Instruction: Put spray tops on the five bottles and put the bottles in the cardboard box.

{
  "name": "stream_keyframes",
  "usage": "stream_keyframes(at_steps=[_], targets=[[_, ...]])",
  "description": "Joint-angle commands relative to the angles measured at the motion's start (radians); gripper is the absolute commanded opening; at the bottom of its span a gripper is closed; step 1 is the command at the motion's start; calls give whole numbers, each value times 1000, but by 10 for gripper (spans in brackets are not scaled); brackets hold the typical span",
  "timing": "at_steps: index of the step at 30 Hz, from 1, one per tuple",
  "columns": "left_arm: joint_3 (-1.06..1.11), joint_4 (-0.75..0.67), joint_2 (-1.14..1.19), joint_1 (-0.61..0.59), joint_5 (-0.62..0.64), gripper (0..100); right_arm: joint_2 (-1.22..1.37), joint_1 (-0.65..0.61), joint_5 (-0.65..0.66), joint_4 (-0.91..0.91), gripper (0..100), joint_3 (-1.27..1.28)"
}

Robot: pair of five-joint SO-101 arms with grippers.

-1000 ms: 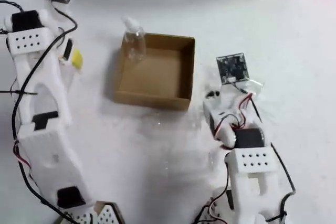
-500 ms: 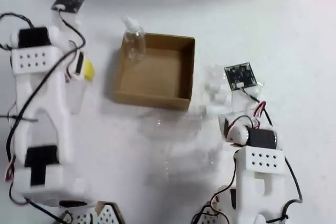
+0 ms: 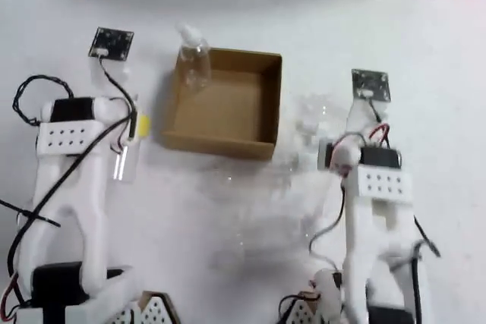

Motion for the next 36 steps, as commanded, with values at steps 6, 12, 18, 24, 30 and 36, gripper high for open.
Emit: stream_keyframes(at_steps=[6, 12, 18, 24, 30, 36], targets=[[6, -54, -54, 10, 35, 20, 360, -108, -238, 208, 135, -367], [8, -54, -54, 10, 34, 20, 513, -145, -367, 249, 173, -514], [8, -54, -54, 12, 34, 20, 634, -183, -491, 208, 176, -585], [8, -54, -53, 12, 32, 20, 760, -189, -563, 116, 176, -591], [9, -54, -53, 16, 32, 20, 825, -189, -542, 74, 172, -592], [18, -61, -53, 19, 32, 20, 742, -189, -433, 142, 11, -591]])
